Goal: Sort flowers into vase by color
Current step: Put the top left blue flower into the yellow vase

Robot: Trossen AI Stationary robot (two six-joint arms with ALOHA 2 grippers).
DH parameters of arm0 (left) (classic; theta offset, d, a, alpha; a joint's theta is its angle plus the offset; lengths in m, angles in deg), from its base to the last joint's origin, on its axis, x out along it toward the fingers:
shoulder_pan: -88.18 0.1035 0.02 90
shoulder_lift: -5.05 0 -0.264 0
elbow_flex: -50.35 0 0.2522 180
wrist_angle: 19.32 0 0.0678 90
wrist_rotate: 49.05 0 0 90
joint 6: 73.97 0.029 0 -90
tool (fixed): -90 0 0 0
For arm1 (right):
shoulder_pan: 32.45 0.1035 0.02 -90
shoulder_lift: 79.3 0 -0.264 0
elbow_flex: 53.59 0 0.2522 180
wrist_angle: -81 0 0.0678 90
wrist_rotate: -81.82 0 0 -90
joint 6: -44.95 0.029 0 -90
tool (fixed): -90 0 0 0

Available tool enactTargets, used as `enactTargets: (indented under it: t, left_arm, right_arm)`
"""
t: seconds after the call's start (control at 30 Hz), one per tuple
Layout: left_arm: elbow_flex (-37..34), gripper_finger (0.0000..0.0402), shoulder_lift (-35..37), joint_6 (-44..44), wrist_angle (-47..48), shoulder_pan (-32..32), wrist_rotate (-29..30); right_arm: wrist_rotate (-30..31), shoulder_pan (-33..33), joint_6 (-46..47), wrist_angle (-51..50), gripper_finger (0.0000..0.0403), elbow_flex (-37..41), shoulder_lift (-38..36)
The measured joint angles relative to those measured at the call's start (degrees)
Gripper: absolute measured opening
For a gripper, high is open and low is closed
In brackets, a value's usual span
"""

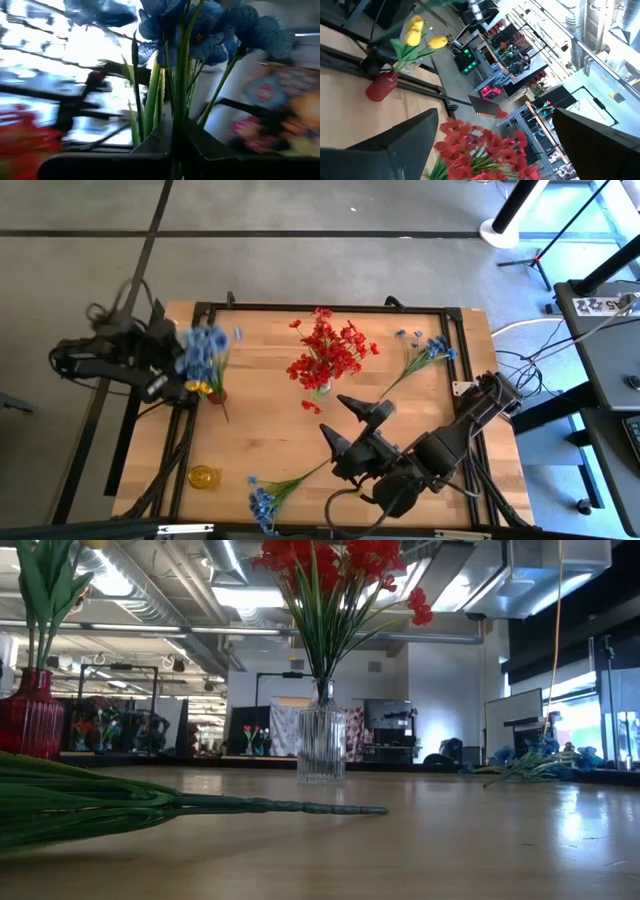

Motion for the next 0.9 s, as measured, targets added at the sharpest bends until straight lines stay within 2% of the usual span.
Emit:
enactTargets:
  t: [0.1,0.4,0.67,0.9]
  left_arm:
    - [-3.94,0.0011,-1.94,0.10,-7.32,-4.19,-2.47]
    - [-5.76,0.0011,-6.59,3.91,-8.02,-20.97,1.68]
    - [-5.76,0.0011,-8.01,5.92,-6.98,-38.26,12.72]
    - [-6.76,0.0011,-15.56,11.75,-5.08,-54.44,25.23]
  right_arm:
    - [0.42,-0.29,-1.03,1.09,0.0390,0.00,-0.42]
    - [6.50,2.05,-0.69,0.58,0.0390,0.00,-0.65]
    - [9.33,3.70,1.42,0.61,0.0390,0.00,-0.65]
    - [9.49,3.58,2.49,0.61,0.0390,0.00,-0.65]
